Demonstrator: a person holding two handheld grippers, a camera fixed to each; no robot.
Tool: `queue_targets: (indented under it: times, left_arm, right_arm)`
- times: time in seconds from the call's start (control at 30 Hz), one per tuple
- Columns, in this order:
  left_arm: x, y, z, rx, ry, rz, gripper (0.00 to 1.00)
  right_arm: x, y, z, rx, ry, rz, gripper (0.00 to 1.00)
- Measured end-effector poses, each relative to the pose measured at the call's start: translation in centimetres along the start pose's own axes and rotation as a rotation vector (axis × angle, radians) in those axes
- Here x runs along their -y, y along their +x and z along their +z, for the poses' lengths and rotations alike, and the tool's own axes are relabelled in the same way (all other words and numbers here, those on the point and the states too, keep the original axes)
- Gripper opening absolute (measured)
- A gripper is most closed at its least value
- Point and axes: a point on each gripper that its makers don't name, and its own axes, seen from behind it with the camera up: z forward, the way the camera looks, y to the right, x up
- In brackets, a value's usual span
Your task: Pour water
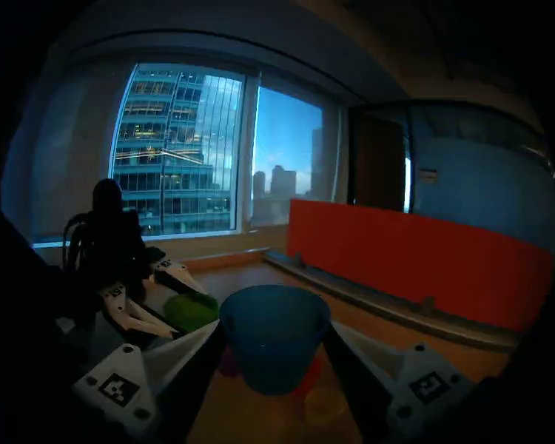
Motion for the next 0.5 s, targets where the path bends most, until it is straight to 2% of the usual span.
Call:
queue_targets:
  times: [0.5]
  left_arm:
    - [-0.7, -2.1, 0.8, 0.055, -0.033, -0.005, 0.89]
  right_arm:
    - [1.0, -4.0, -0.1, 0.080, 0.058, 0.009, 0.91]
